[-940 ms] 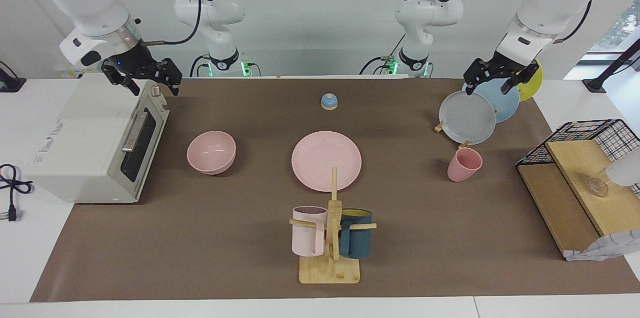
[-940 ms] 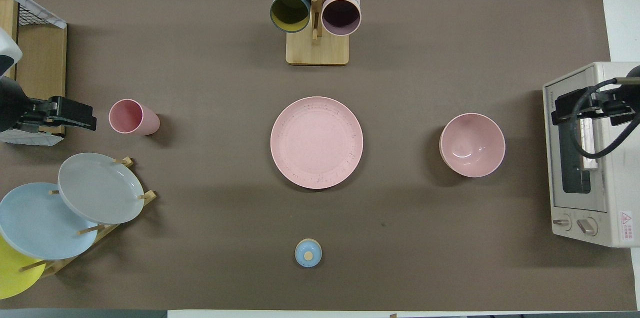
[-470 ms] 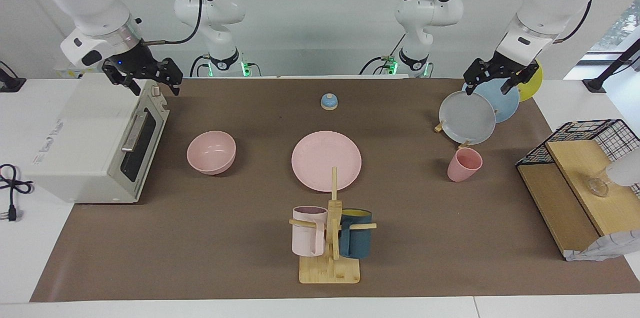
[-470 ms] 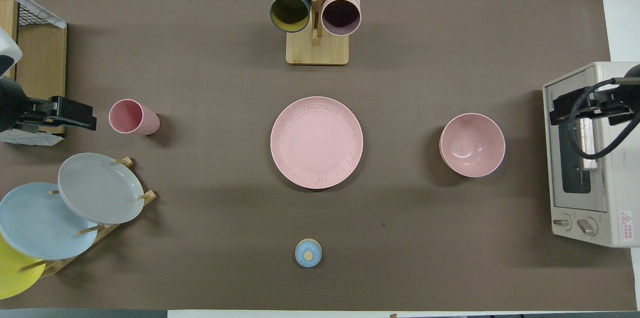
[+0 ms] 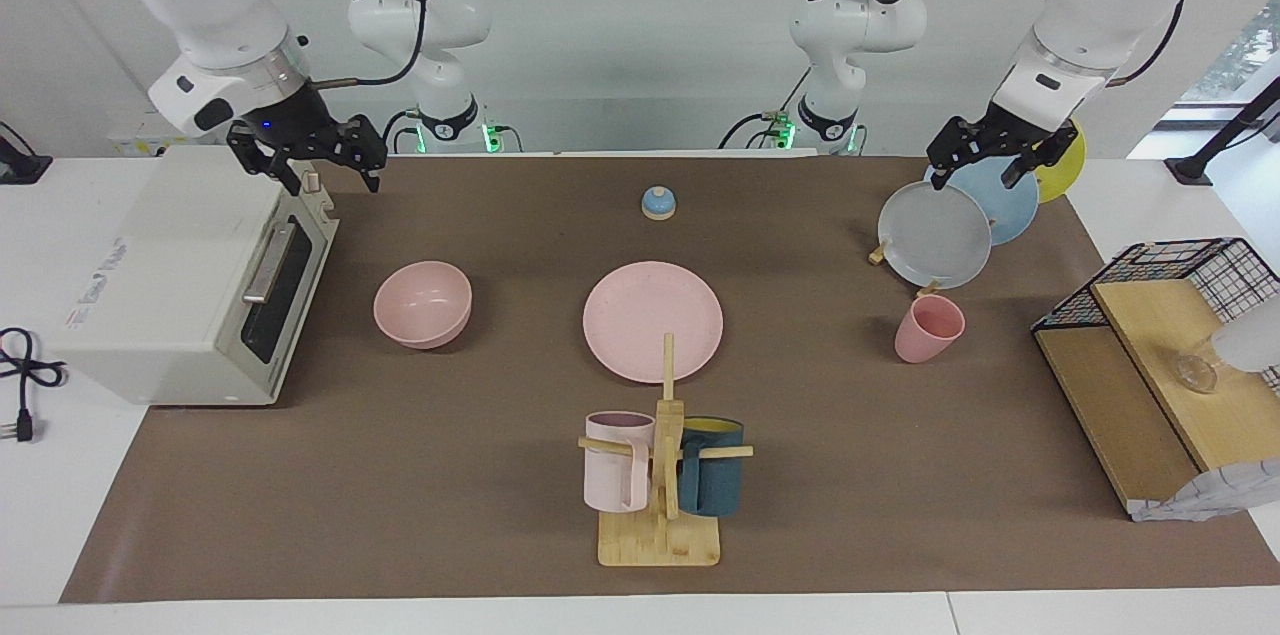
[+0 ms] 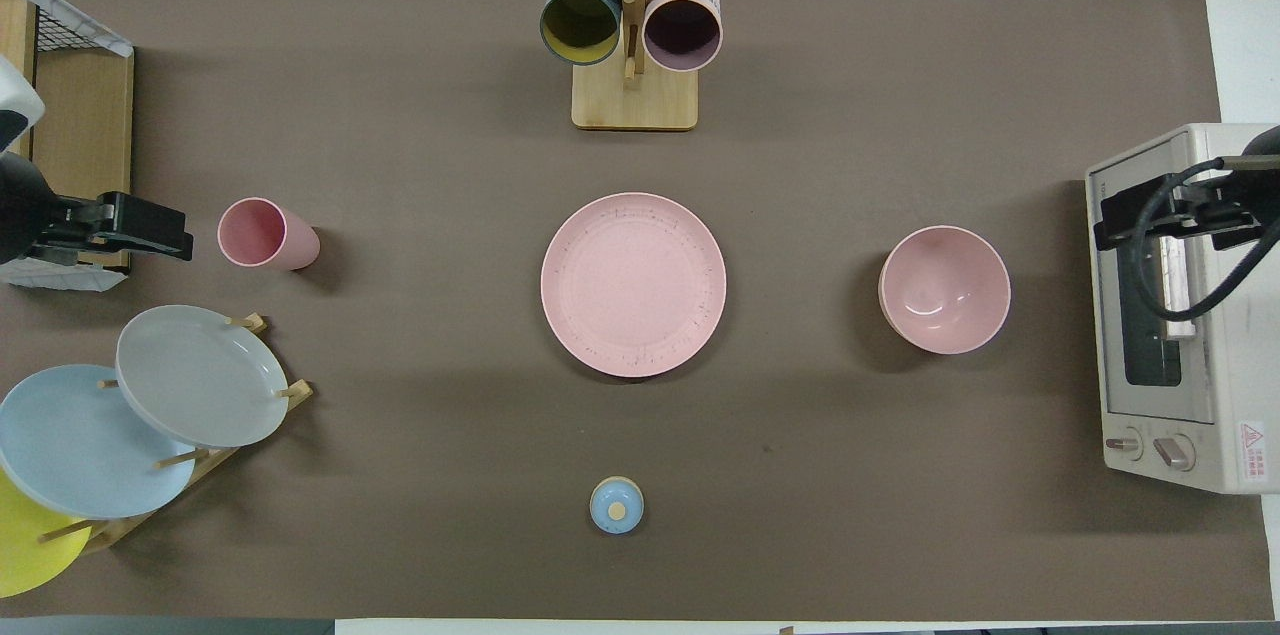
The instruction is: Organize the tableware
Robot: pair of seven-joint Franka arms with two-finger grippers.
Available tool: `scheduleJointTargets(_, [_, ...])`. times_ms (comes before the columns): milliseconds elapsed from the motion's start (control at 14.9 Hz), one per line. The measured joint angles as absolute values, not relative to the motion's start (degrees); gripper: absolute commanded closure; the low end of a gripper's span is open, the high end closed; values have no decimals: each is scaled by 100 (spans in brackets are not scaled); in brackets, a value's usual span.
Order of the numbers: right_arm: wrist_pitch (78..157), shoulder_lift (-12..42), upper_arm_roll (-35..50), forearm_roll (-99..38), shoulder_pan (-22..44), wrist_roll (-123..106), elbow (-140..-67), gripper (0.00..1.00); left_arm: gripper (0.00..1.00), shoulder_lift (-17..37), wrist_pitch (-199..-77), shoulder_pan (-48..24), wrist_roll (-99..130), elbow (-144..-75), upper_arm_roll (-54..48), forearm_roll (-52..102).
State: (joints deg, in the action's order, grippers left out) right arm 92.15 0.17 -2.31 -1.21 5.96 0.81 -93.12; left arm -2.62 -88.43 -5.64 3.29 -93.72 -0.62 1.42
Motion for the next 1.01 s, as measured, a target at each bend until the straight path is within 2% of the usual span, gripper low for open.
scheduleJointTargets(201, [10407,22,-213,-123,1034,142,-10368,0,0,-262,-8843,-564,330,-9372,-62,142])
scheduleJointTargets(470, [11438,421,-204,-123,1400,744,-11061,0,0,-262,-8843,-564,330,-9372,-62,142])
scheduleJointTargets(671, [12508,574,-206,-123,1444,851,-11880,0,0,-262,-8843,-564,330,-9372,-62,142])
scheduleJointTargets(872, [12741,578,-204,-123,1491,865,-12272,2,0,-262,-8843,-564,330,-9372,-62,142])
scheduleJointTargets(1007, [12810,576,-211,-123,1485,870,-12372,9,0,-262,-8843,-564,330,-9372,-62,142])
